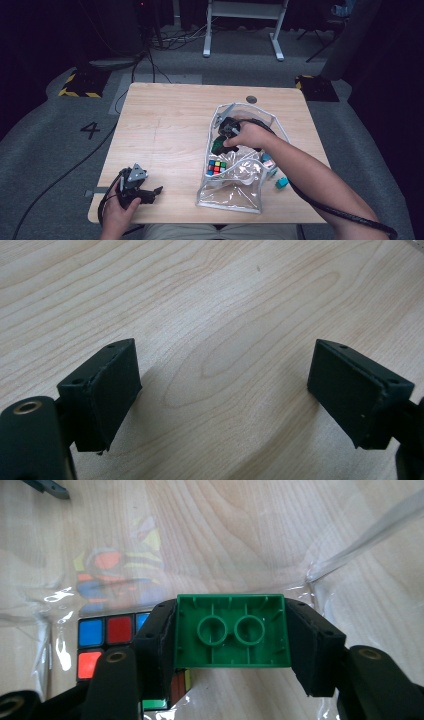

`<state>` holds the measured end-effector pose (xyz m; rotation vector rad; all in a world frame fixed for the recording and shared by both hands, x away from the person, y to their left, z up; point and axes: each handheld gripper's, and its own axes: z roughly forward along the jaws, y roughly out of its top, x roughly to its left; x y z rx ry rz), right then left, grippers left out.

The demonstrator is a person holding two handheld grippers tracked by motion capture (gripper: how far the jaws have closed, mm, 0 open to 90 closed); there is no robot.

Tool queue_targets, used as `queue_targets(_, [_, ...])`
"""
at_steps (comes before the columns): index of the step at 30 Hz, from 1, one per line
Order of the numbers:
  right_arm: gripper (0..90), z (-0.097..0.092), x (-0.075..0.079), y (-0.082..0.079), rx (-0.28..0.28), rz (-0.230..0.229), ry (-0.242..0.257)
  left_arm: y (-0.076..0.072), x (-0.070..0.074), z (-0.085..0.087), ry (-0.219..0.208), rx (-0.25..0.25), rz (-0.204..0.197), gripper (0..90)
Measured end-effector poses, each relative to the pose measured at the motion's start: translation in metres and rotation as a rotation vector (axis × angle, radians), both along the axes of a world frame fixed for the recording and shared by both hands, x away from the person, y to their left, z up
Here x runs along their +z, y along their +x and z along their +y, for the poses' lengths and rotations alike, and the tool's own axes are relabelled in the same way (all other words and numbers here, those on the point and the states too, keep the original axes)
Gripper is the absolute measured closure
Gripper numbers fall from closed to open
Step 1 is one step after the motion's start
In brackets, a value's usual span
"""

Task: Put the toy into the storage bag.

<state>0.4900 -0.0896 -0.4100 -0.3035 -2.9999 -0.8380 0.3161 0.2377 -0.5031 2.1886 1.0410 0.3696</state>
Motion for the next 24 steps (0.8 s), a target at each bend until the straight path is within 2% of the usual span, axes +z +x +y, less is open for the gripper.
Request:
queue_targets(6, [40.1,0.0,0.0,-0.001,-0.002,0.031,-0.003,0.0,0.0,0.0,0.0,0.0,0.0,13.8])
queue_targets(7, [39.2,0.0,0.0,0.0,-0.003,0.009,-0.011,0.0,0.0,0.0,0.0,0.0,0.0,13.8])
queue_targets(12, [38.7,-0.001,0.003,-0.001,-0.024,0.004,-0.006,0.0,0.0,0.0,0.002,-0.002,0.0,13.9])
queue_targets(20, [38.8,-0.015,0.027,-0.005,-0.085,0.003,0.036,0.0,0.0,0.0,0.004,-0.003,0.0,13.8])
queue_targets(24, [38.3,-0.027,0.048,-0.012,-0.121,-0.014,0.061,0.0,0.0,0.0,0.005,-0.004,0.001,13.8])
